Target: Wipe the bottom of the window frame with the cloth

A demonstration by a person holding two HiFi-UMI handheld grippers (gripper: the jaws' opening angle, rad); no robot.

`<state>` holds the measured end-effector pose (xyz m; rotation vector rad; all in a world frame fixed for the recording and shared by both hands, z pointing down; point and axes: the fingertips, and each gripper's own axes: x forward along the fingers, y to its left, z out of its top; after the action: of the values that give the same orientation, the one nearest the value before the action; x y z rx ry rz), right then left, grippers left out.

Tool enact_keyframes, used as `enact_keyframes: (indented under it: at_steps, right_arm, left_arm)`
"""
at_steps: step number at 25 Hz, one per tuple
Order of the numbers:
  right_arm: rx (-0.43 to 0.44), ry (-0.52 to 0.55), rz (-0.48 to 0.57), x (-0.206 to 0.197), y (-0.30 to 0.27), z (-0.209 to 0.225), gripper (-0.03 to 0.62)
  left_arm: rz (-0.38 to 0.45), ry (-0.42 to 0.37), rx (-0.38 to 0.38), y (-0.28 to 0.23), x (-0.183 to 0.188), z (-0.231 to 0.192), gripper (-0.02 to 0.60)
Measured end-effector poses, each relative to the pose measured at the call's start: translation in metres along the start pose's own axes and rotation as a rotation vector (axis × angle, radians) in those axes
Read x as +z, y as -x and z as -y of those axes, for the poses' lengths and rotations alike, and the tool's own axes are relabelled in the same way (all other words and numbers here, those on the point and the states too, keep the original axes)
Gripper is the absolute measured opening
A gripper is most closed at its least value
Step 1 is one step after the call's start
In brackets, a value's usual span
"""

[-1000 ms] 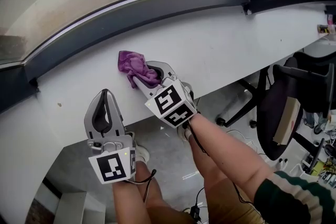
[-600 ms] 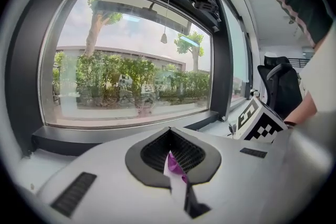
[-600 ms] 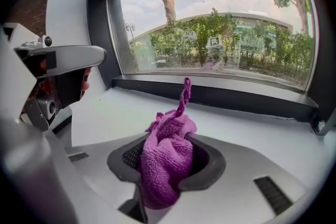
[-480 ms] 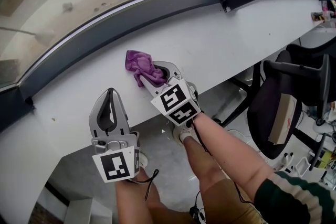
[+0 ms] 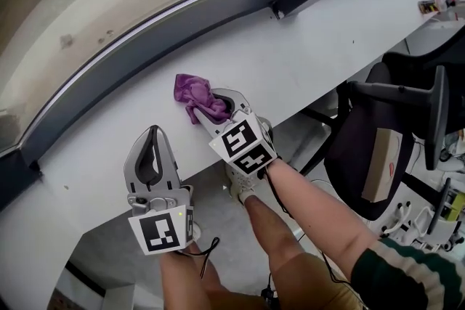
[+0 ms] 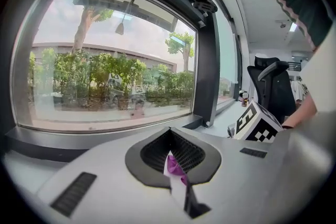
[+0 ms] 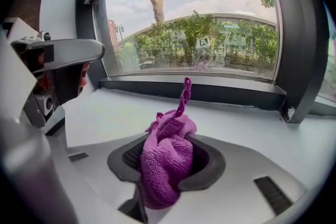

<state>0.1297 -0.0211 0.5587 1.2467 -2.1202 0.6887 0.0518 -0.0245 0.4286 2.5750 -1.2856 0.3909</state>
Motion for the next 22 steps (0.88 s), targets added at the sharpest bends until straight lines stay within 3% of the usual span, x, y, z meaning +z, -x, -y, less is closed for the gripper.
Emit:
enact_keyframes:
  at_steps: [22]
  right_arm:
    - [-0.114,-0.066,0.012,-0.03,0.046,0.112,0.149]
  left_arm:
    - [-0.015,-0.028,-0.121,-0.07,0.004,0.089,0.006]
